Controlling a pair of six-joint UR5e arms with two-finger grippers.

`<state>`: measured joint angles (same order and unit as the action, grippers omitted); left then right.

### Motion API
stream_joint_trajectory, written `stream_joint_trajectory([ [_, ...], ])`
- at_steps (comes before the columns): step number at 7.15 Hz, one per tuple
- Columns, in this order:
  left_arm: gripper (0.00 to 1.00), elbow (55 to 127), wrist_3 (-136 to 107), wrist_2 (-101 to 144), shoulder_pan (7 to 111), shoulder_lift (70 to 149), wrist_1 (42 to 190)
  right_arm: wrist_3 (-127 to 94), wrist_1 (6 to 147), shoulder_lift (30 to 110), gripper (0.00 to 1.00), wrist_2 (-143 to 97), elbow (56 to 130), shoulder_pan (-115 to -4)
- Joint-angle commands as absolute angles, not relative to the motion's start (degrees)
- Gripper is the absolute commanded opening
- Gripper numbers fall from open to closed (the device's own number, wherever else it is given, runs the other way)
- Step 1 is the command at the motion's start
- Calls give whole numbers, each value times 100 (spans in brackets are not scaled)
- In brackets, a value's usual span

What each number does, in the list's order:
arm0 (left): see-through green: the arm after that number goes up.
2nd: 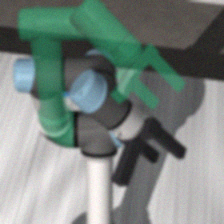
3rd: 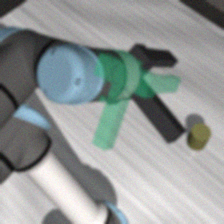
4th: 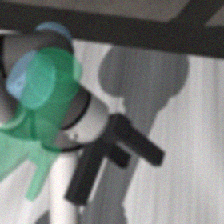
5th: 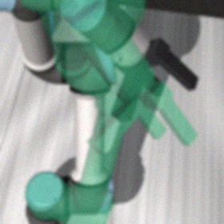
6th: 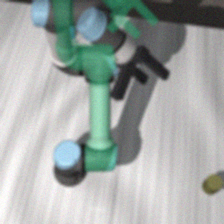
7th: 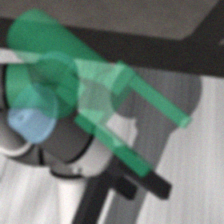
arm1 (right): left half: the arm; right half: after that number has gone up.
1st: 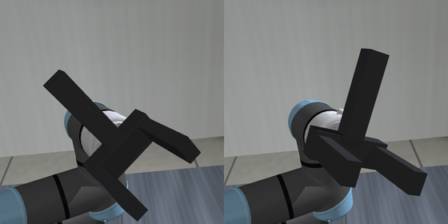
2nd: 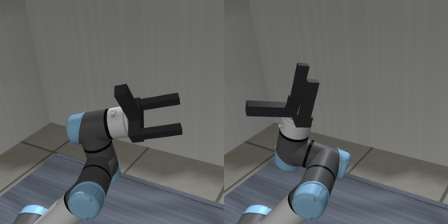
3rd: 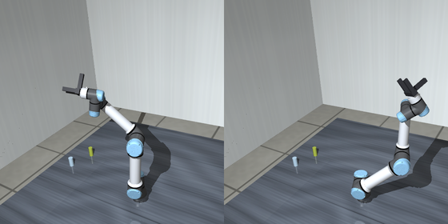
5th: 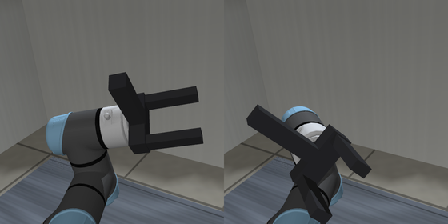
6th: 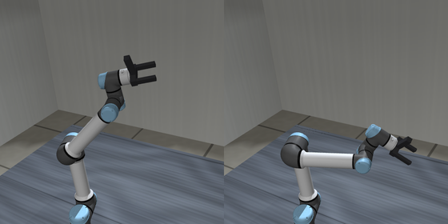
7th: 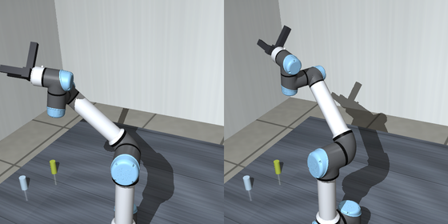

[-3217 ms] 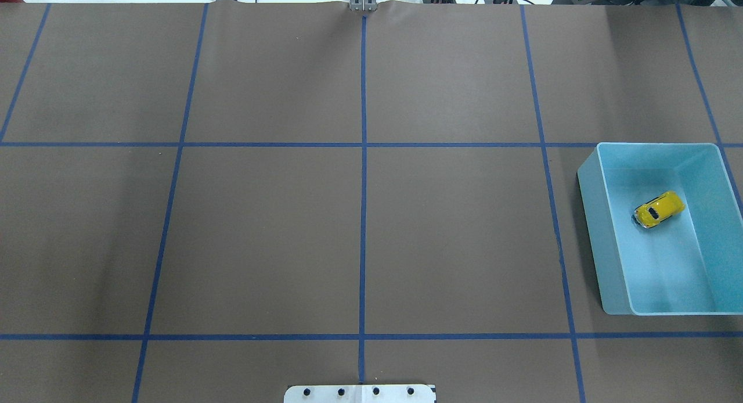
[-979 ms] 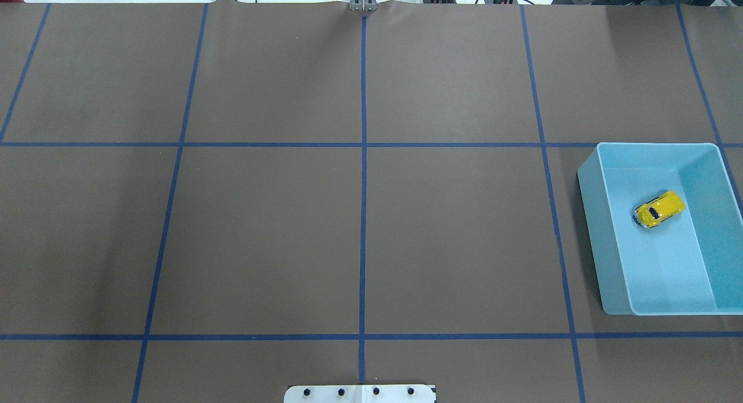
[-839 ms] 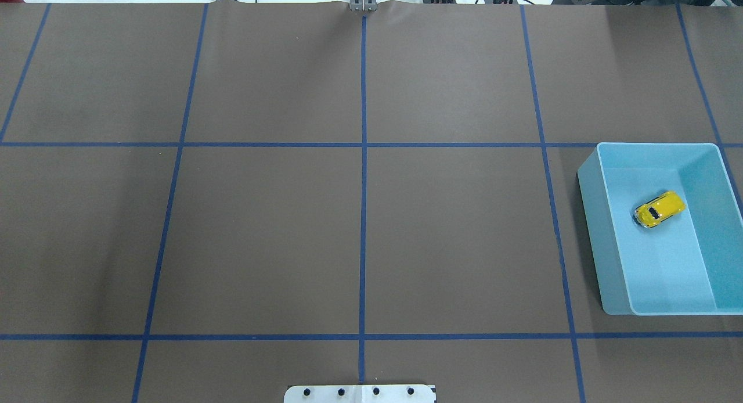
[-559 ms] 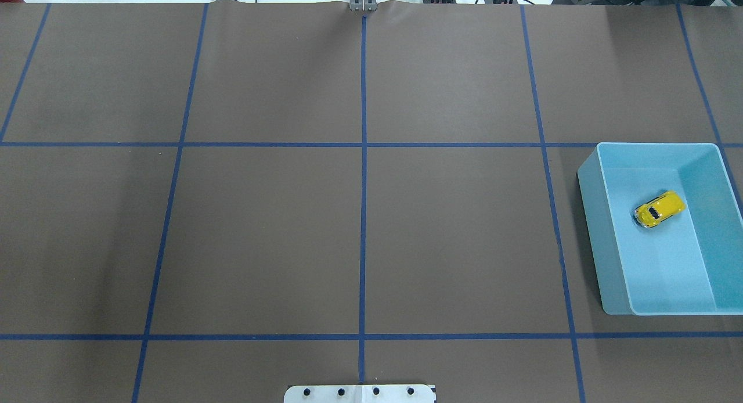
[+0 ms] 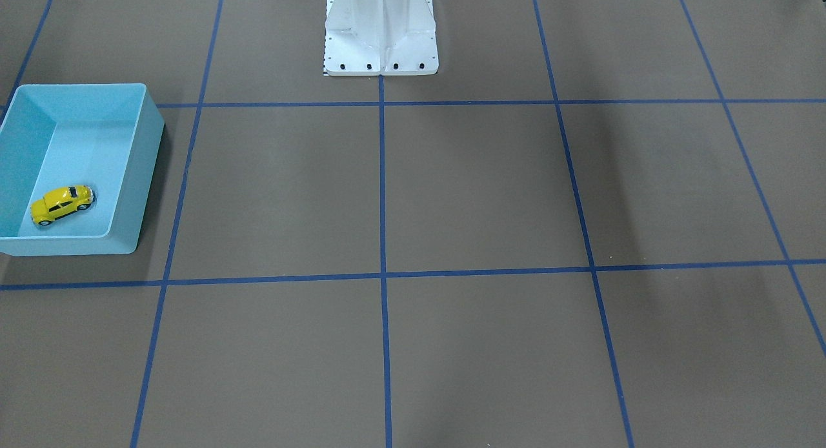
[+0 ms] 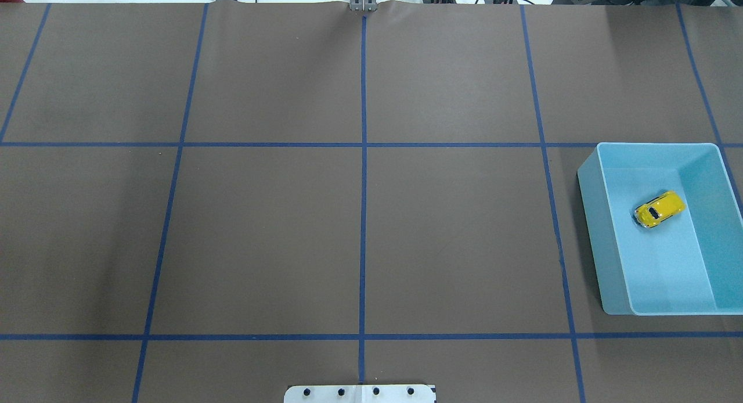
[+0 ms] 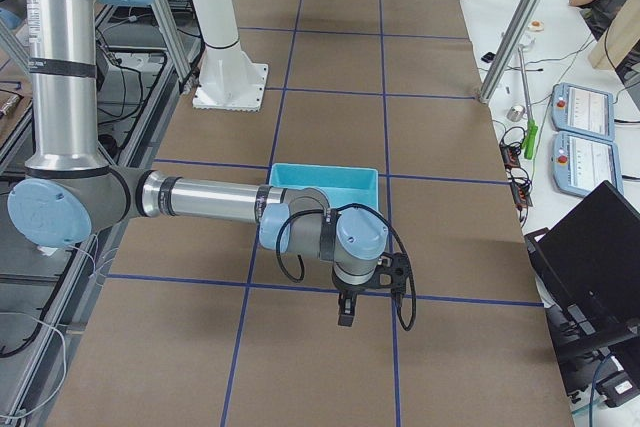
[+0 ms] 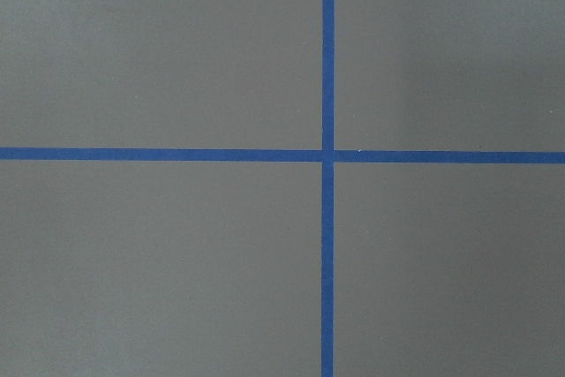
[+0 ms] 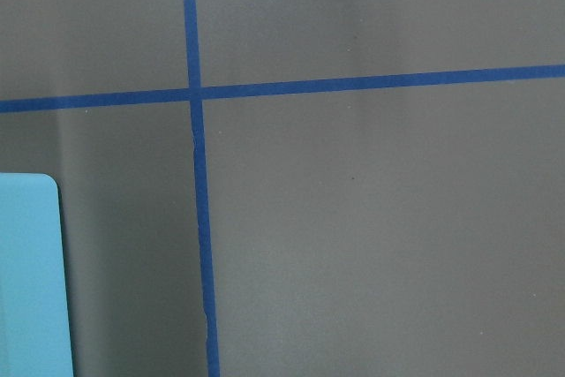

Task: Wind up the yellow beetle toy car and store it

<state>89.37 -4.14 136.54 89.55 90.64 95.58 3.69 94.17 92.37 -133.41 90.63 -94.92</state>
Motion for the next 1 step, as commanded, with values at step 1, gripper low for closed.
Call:
stream_joint_trajectory([
  [1,100,8947,-369,13658,8956,9053,9562,369,9422,9237,100,-13350,9044,-9492],
])
